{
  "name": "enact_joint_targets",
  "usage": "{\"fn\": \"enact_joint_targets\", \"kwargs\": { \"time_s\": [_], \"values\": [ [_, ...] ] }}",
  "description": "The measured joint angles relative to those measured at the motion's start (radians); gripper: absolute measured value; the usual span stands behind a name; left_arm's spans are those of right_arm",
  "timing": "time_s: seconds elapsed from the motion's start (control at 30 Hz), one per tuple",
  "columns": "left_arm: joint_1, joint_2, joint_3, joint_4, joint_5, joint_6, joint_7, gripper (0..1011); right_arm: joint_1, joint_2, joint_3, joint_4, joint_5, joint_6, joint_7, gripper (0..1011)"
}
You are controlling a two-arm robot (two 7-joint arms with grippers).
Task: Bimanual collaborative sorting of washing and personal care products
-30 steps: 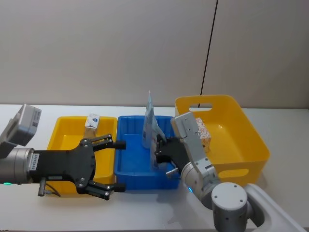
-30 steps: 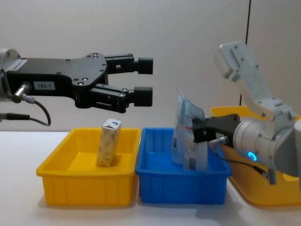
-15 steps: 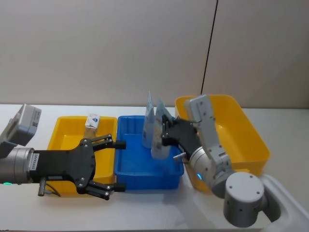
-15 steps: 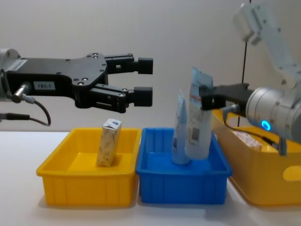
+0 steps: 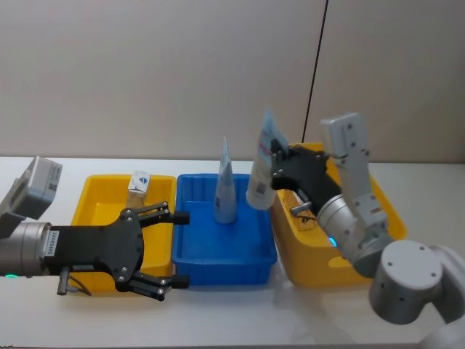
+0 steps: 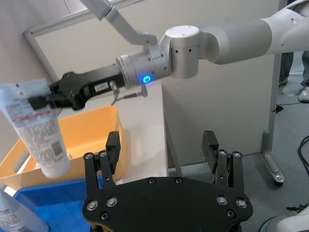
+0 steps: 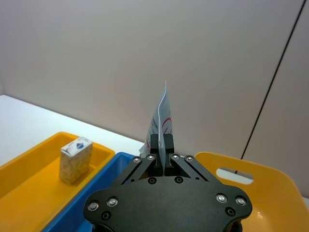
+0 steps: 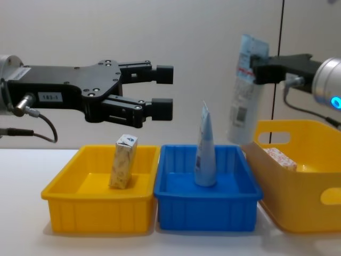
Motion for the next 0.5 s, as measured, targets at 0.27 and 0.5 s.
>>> {"fn": "enact_joint_targets", "kwargs": {
  "time_s": [0.27, 0.5],
  "values": [
    [0.000, 0.000, 0.000, 0.000, 0.000, 0.000, 0.000, 1001, -0.016, 0.041, 0.048, -0.031, 0.009, 0.001, 0.013, 14],
    [0.000, 0.000, 0.000, 0.000, 0.000, 0.000, 0.000, 1001, -0.032, 0.078, 0.072, -0.039, -0.003, 0.015, 0.018, 14]
  ]
}}
